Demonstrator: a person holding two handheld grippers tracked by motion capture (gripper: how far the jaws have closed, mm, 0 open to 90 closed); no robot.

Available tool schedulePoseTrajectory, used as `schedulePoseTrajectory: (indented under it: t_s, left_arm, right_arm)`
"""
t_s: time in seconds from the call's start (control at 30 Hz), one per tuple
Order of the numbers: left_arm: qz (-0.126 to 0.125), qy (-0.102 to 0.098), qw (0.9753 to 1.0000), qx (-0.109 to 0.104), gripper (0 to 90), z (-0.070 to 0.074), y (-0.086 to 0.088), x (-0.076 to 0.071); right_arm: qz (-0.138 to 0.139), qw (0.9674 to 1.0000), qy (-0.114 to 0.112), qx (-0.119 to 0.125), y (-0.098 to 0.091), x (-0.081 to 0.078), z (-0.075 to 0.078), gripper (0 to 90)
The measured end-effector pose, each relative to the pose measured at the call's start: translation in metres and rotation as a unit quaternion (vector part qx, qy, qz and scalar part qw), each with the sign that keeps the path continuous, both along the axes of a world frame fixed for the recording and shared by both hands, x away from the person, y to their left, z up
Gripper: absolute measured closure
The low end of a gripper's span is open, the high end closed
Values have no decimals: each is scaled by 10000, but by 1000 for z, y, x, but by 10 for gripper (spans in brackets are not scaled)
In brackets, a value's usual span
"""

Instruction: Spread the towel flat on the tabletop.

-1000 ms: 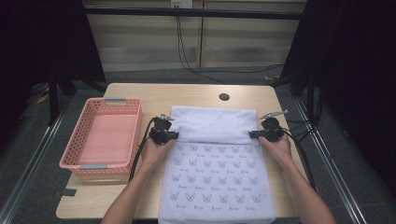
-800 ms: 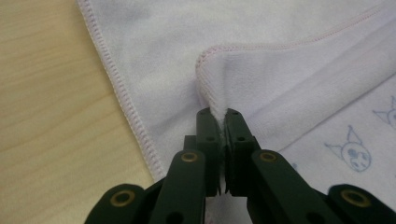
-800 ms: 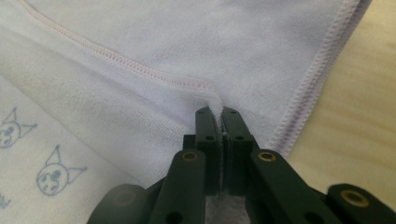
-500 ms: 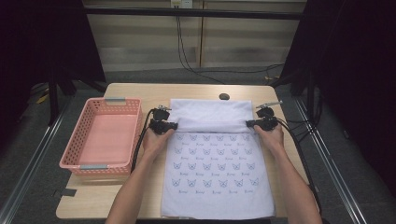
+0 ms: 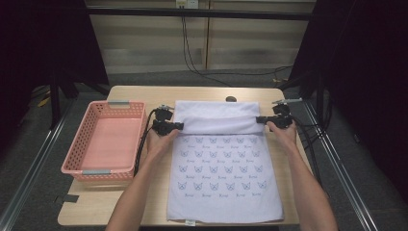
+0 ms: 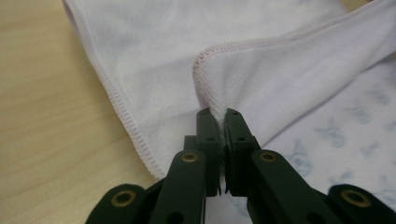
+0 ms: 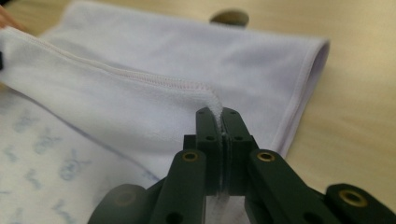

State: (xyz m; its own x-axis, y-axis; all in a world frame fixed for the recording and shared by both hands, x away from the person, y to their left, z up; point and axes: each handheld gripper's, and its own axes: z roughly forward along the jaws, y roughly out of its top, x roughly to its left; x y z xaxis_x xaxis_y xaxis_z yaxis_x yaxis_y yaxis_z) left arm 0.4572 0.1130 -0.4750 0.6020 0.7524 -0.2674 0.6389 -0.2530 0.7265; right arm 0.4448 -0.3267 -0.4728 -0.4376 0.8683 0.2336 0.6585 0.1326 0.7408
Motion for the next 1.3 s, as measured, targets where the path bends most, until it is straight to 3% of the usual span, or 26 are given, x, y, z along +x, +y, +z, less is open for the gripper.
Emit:
schedulePoseTrajectory:
  t_s: [0.07, 0.17, 0.23, 0.3, 0.37, 0.53, 0.6, 0.73, 0.8, 0.93, 0.97, 1.03, 1.17, 1.2, 1.3]
  left_arm:
    - [-20, -162, 9996, -247, 867, 16, 4, -5]
    - [-174, -372, 9984, -396, 866, 39, 10, -12]
    - [-258, -521, 9966, -576, 865, 56, 13, -20]
    - [-391, -690, 9951, -589, 864, 70, 16, -28]
    - [-504, -791, 9925, -781, 864, 84, 20, -39]
    - [-763, -1229, 9869, -718, 864, 122, 25, -66]
    - [-837, -1305, 9845, -824, 864, 134, 28, -76]
    - [-927, -1518, 9810, -779, 858, 149, 32, -99]
    - [-979, -1514, 9798, -870, 860, 153, 36, -110]
    - [-1144, -1584, 9758, -979, 861, 154, 42, -132]
    - [-1179, -1548, 9762, -959, 861, 149, 42, -136]
    - [-1206, -1373, 9793, -869, 861, 134, 41, -143]
    - [-1301, -1037, 9818, -921, 859, 94, 43, -156]
    - [-1308, -934, 9834, -839, 858, 83, 44, -160]
    - [-1364, -744, 9853, -714, 846, 61, 46, -166]
  right_arm:
    - [22, 9996, -210, 182, -5, -4, 18, 876]
    - [39, 9986, -449, 283, -13, -12, 48, 875]
    - [144, 9972, -591, 427, -17, -20, 65, 874]
    - [196, 9965, -697, 418, -19, -28, 77, 875]
    - [308, 9955, -782, 446, -21, -37, 89, 875]
    - [541, 9933, -968, 330, -23, -63, 117, 875]
    - [653, 9918, -1062, 282, -23, -75, 128, 875]
    - [780, 9879, -1316, 257, -23, -102, 149, 875]
    - [877, 9852, -1452, 236, -22, -116, 157, 875]
    - [1010, 9817, -1599, 237, -21, -142, 162, 875]
    - [1050, 9810, -1618, 213, -21, -147, 161, 875]
    - [1088, 9812, -1581, 220, -20, -157, 154, 875]
    - [1149, 9833, -1392, 220, -21, -170, 129, 875]
    - [1183, 9840, -1314, 195, -21, -173, 120, 875]
    - [1332, 9858, -997, 240, -17, -185, 88, 874]
